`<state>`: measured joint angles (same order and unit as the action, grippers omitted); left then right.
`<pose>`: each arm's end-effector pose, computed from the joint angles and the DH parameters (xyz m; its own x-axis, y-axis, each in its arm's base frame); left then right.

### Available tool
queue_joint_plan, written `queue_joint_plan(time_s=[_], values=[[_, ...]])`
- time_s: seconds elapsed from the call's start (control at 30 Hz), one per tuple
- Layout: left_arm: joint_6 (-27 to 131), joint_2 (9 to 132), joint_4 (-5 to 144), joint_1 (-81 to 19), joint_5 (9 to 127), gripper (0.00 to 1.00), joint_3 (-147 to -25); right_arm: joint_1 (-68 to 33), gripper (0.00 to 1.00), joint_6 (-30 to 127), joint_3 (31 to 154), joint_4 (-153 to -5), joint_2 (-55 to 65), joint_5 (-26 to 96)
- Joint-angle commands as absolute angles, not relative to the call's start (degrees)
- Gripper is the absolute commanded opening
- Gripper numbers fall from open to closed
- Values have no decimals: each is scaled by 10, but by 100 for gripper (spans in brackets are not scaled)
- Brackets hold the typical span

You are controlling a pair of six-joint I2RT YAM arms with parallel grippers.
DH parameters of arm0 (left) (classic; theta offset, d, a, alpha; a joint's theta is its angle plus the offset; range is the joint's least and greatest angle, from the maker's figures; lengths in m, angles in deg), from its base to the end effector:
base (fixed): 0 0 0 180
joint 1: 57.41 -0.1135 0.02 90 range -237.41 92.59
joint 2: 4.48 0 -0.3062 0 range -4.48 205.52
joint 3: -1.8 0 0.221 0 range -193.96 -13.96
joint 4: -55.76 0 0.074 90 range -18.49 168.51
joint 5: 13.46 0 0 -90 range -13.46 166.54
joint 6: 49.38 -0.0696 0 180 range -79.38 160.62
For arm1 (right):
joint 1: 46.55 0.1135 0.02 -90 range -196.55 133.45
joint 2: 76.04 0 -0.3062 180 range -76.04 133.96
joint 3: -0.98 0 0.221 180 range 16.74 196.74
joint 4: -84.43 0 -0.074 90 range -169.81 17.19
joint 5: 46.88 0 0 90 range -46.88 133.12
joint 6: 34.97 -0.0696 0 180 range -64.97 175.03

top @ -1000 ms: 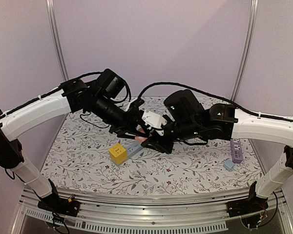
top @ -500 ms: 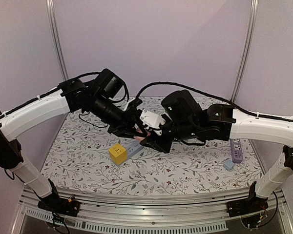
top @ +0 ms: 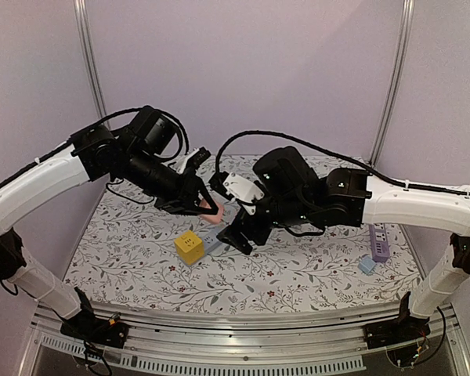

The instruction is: Insert the plug

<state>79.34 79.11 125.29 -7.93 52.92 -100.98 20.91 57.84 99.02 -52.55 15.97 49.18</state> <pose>0.1623 -0.2328 0.3844 -0.9298 0.2058 -0.3050 0.3602 0.6788 -0.6399 0.1467 0.3342 0.3566 -0.1869 -0.5776 -0.7947 -0.8964 0.4313 -0.1026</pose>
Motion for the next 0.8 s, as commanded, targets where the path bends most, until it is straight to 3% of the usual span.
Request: queue_joint_plan(time_s=[0.0,0.53,0.77], values=[[756,775,1287,-99,564,0,-1011,209,99,543,971,-534,158,514],[675,777,1385,-140,654,0,-1091,207,99,434,906,-556,113,644],[664,770,1387,-141,717,0,-1119,184,99,401,920,-554,110,638]])
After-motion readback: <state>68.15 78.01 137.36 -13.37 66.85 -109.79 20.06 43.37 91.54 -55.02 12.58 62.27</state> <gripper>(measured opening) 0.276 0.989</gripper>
